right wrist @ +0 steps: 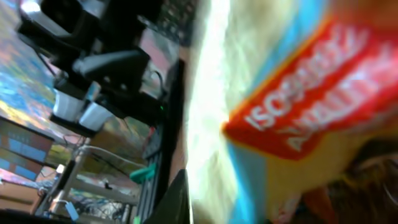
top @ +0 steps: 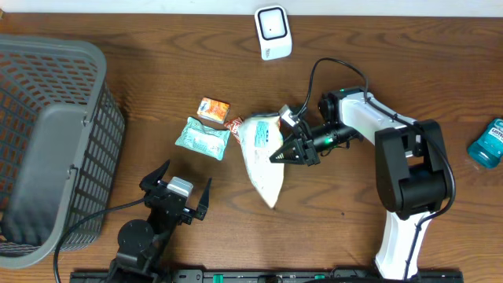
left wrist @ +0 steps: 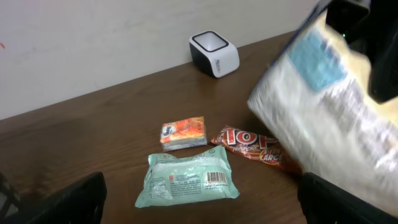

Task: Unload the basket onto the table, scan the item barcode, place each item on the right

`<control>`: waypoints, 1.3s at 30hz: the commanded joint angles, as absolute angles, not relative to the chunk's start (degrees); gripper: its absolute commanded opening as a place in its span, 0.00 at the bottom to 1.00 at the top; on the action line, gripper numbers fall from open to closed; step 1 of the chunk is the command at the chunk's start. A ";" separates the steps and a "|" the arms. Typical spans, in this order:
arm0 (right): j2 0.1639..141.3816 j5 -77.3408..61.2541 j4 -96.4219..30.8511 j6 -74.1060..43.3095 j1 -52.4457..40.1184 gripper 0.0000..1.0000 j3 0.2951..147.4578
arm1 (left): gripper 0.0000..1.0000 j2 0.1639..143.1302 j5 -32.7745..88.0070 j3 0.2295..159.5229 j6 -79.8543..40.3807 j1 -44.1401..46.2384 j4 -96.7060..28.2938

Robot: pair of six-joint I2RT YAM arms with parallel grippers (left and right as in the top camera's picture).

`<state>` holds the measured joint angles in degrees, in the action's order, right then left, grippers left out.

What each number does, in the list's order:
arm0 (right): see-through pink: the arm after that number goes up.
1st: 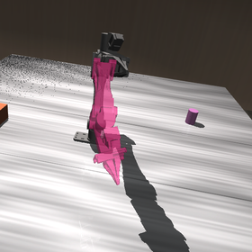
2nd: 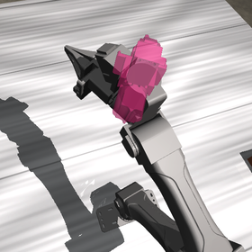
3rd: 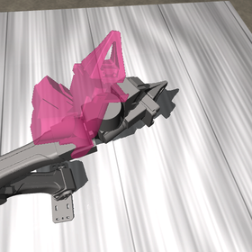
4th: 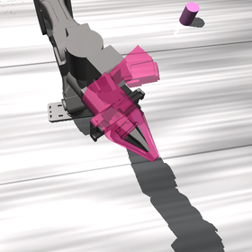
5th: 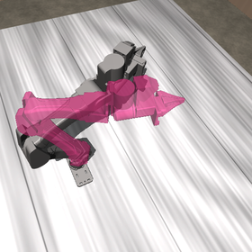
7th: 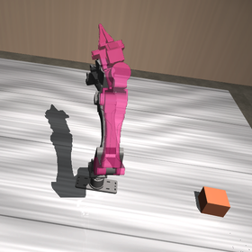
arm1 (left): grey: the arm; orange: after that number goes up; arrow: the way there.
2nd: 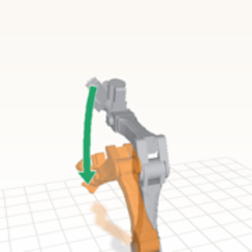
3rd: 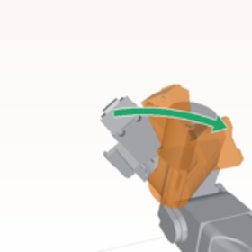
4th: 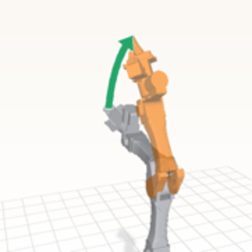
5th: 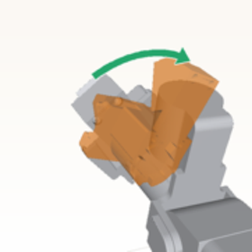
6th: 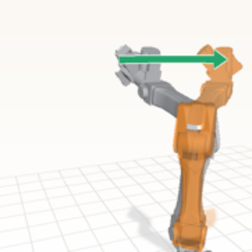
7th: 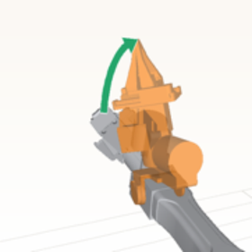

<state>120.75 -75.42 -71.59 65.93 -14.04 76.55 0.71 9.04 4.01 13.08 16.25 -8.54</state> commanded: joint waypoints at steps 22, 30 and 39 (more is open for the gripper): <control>119.72 -56.49 -70.22 38.61 -7.90 0.99 78.61 | 0.98 0.60 9.39 3.09 12.34 16.47 -9.98; 107.87 -54.17 -68.01 25.93 -7.97 0.99 79.61 | 0.98 0.60 9.39 3.09 12.34 16.47 -9.98; 93.76 -17.74 -66.98 -27.73 -10.61 0.99 79.61 | 0.98 0.60 9.39 3.09 12.32 16.47 -9.98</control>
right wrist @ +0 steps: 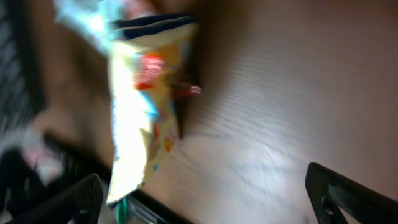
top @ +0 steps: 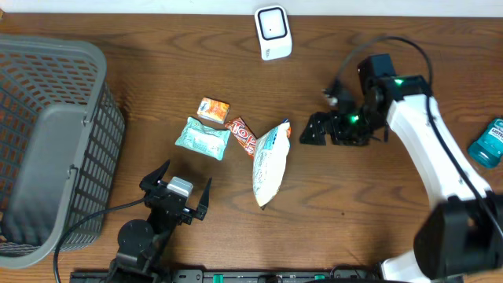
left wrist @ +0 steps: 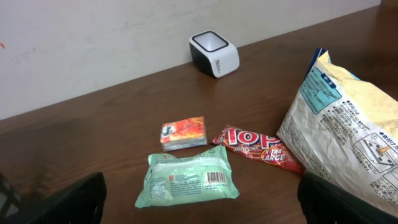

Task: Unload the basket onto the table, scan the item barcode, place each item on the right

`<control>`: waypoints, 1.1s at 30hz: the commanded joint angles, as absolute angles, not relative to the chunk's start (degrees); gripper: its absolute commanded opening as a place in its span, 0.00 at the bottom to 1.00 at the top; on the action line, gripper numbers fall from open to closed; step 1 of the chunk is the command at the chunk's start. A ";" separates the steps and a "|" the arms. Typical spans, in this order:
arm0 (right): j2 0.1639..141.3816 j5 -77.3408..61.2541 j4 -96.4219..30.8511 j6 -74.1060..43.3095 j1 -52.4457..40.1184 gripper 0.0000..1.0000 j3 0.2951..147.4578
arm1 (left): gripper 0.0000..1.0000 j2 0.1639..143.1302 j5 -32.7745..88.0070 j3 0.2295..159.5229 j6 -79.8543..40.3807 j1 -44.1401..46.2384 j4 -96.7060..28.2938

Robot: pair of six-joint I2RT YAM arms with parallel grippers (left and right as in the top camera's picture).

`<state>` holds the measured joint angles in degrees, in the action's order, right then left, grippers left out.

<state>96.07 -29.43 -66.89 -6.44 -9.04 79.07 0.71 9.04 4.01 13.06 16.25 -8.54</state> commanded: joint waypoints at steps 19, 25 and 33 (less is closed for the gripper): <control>91.83 -12.40 -61.82 -48.73 -27.09 0.99 79.59 | 0.98 0.60 9.39 3.09 12.34 16.47 -9.98; 94.61 -4.73 -61.69 -58.74 -32.29 0.99 79.59 | 0.98 0.60 9.39 3.09 12.34 16.47 -9.98; 103.81 -4.60 -58.11 -60.42 -38.65 0.99 79.59 | 0.98 0.60 9.39 3.09 12.34 16.47 -9.98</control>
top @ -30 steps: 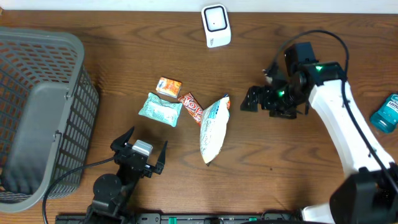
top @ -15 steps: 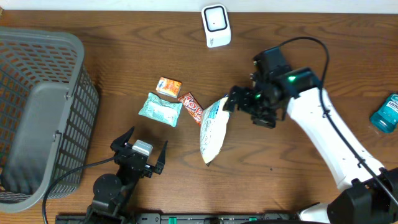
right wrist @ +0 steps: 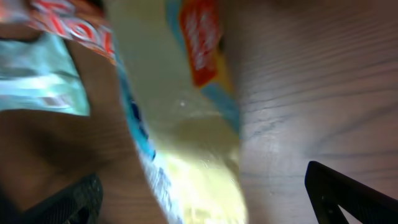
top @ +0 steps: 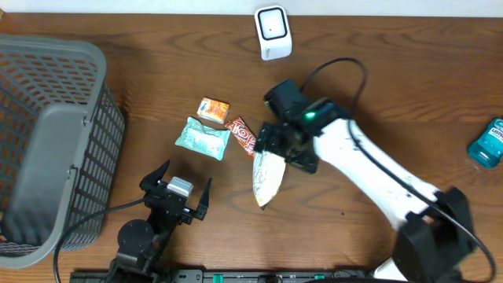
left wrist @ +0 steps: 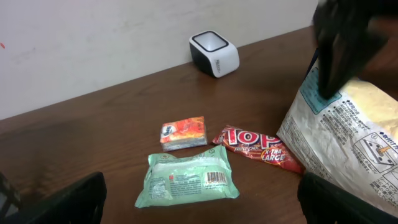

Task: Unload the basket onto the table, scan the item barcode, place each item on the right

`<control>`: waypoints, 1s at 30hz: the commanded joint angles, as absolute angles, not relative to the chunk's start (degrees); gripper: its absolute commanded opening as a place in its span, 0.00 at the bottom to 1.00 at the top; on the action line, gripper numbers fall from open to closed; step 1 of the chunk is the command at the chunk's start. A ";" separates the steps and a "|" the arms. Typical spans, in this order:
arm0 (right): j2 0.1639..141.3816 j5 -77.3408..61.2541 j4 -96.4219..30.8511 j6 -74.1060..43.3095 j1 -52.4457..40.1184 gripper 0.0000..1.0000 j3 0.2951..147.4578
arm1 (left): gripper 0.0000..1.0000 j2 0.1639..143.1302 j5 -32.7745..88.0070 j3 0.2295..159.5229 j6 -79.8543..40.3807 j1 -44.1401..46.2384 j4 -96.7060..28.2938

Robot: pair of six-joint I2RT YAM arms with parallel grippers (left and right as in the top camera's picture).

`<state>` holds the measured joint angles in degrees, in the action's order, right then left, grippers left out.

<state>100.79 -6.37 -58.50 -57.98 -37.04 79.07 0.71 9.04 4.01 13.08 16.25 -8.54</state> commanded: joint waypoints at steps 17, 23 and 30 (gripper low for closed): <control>111.20 -7.81 -59.18 -48.62 -34.06 0.01 79.61 | 0.98 0.60 9.39 3.09 12.34 16.47 -9.98; 111.13 -38.04 -58.11 -11.88 -25.43 0.01 79.61 | 0.98 0.60 9.39 3.09 12.34 16.47 -9.98; 111.13 -60.47 -66.06 14.33 -14.70 0.01 79.59 | 0.98 0.60 9.37 3.09 12.34 16.47 -9.98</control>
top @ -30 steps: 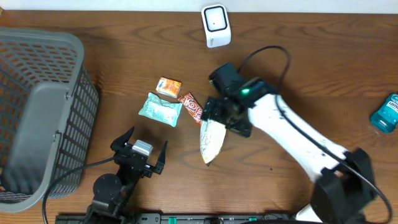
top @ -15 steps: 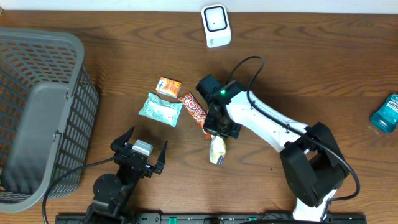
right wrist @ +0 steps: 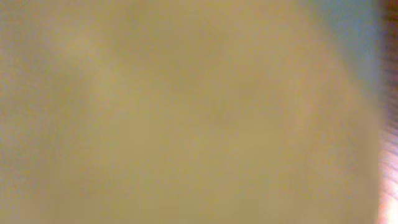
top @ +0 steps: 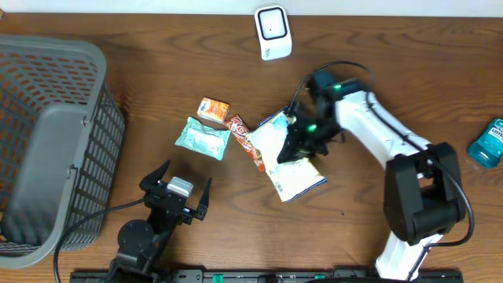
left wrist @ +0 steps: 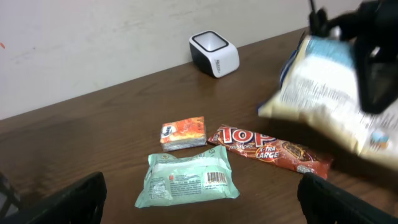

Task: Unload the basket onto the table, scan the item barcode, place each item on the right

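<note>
A white and yellow chip bag point(top: 289, 161) hangs tilted above the table, its printed back facing up. My right gripper point(top: 299, 140) grips the bag's upper part; in the left wrist view the chip bag point(left wrist: 326, 102) floats clear of the wood under the dark right gripper point(left wrist: 375, 68). The chip bag point(right wrist: 186, 112) fills the right wrist view and hides the fingers there. The white barcode scanner point(top: 272, 32) stands at the far edge, window up. My left gripper point(top: 178, 196) rests open near the front edge, its fingers point(left wrist: 74, 198) holding nothing.
On the wood left of the bag lie a red candy bar point(top: 247, 141), a green wipes pack point(top: 202, 137) and a small orange packet point(top: 214, 109). A grey wire basket point(top: 47, 141) takes up the left side. A teal bottle point(top: 487, 142) lies at the right edge.
The bag stood on the table with my right gripper over its upper end. Now it is lifted, turned back side up and shifted right, uncovering the whole candy bar. The left arm is unchanged.
First my right gripper held the bag up beside the candy bar. Then the bag lay released on the table with the gripper open off to the right. The gripper returned over the bag's top end, and now it holds the bag raised.
</note>
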`<control>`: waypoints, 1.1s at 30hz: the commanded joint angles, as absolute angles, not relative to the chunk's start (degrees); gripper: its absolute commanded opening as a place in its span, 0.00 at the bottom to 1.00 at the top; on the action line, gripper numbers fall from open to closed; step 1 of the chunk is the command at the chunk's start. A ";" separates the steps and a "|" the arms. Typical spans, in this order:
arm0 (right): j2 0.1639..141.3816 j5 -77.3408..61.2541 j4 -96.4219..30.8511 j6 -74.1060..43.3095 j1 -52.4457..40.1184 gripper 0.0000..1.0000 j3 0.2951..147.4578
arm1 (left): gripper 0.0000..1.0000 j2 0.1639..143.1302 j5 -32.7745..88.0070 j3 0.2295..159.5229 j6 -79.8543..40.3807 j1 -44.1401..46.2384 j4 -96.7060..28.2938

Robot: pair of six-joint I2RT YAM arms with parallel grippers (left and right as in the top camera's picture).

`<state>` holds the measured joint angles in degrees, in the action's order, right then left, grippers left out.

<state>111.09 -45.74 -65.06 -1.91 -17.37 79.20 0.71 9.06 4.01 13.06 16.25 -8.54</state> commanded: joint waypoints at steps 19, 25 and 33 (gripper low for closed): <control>111.13 -68.93 -74.11 18.09 -10.20 0.01 79.59 | 0.98 0.60 9.39 3.09 12.34 16.47 -9.98; 111.13 -68.95 -76.64 18.11 -10.20 0.01 79.59 | 0.98 0.60 9.37 3.09 12.34 16.47 -9.98; 111.13 -68.99 -83.18 23.49 -10.11 0.01 79.59 | 0.98 0.60 9.39 3.09 12.34 16.47 -9.98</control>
